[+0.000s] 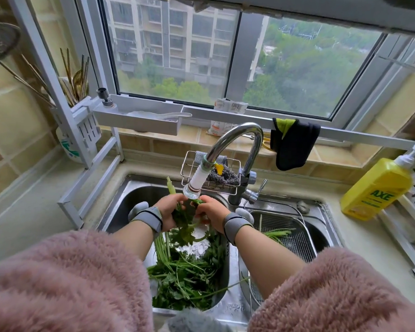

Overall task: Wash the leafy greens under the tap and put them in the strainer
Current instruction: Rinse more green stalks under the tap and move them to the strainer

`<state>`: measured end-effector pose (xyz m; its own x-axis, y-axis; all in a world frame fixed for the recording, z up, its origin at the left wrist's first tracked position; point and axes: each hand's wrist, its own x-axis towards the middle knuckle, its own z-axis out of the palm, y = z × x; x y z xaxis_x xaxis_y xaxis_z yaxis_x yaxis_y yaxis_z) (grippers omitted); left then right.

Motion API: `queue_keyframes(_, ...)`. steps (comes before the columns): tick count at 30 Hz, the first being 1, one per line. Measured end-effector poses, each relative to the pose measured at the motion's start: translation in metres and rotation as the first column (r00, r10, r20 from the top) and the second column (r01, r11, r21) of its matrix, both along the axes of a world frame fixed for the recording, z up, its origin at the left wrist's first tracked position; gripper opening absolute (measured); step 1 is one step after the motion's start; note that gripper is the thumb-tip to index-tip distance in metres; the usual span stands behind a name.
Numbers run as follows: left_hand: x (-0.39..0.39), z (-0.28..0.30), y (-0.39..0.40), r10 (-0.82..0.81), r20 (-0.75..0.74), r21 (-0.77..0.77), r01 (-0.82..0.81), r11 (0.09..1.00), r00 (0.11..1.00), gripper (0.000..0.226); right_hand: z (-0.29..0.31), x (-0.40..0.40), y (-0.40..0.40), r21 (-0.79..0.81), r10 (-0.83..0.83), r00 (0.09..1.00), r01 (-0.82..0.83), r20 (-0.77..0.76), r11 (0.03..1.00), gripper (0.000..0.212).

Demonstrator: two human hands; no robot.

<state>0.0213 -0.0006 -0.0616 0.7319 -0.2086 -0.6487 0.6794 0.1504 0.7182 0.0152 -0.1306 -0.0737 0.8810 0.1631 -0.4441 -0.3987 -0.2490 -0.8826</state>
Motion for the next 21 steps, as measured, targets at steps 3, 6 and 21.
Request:
queue_keyframes(3,0.002,0.001,0.0,0.079,-0.031,-0.059,-0.08,0.995,0.996,0.024,0.001,-0.003,0.002,-0.051,0.089,0.996,-0.089,-0.01,0.995,0.03)
queue_keyframes(6,0.003,0.001,-0.002,0.111,-0.054,-0.117,-0.116,0.986,0.992,0.036,0.0,-0.006,0.002,-0.124,0.173,0.984,-0.167,0.039,0.978,0.056)
queue_keyframes(21,0.013,0.004,-0.015,0.057,-0.111,-0.082,-0.067,0.994,0.992,0.057,-0.013,0.0,0.007,-0.376,0.223,0.964,-0.154,0.146,0.914,0.021)
